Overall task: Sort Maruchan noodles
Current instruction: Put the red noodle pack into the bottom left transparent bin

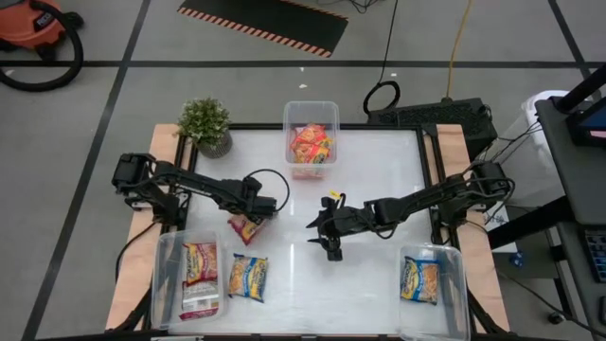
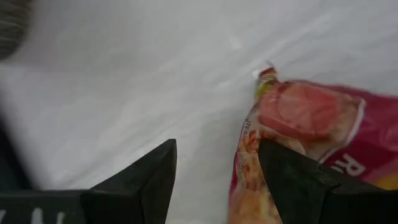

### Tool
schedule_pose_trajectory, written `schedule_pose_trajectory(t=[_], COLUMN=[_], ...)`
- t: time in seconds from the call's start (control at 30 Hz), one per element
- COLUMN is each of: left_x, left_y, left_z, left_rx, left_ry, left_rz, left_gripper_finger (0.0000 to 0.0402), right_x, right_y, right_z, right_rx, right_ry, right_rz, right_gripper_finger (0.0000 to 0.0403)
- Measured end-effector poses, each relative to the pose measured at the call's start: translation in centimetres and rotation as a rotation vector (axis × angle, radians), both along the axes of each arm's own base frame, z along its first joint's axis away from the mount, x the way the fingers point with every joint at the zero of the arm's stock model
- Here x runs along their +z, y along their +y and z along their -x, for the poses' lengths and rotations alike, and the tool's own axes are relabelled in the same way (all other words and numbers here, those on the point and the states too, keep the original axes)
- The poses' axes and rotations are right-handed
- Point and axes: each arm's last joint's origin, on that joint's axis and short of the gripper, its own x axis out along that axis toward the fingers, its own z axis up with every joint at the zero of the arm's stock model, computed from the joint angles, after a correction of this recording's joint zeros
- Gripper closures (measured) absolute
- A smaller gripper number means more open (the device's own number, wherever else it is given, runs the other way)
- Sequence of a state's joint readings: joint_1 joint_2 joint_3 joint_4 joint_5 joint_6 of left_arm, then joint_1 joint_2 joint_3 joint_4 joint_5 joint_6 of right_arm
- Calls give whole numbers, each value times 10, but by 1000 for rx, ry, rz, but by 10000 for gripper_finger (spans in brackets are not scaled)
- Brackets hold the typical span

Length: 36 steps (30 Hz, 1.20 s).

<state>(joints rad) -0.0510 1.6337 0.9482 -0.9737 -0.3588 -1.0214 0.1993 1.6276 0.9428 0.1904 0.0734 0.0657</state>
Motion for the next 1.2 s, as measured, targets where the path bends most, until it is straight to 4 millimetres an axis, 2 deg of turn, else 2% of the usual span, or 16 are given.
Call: schedule_pose_trajectory(t=[0.23, 0.37, 0.63, 0.97, 1.2], left_x=[3, 9, 18, 16, 15], left_y=[-16, -24, -29, -28, -30], left_z=[-35, -45, -44, -31, -26], left_rx=[-220, -347, -399, -347, -320], left_ry=[-311, -388, -307, -176, -137], left_rz=[34, 54, 64, 79, 97], left_gripper_finger=[167, 167, 167, 167, 167], right_x=[-2, -8, -39, -79, -102], right_y=[0, 3, 11, 17, 16], right_z=[0, -4, -22, -33, -41], right_rx=[-11, -22, -52, -57, -66], right_ry=[11, 3, -52, -53, -116], right_rz=[-14, -35, -51, -57, -72], right_gripper_finger=[220, 220, 214, 126, 131])
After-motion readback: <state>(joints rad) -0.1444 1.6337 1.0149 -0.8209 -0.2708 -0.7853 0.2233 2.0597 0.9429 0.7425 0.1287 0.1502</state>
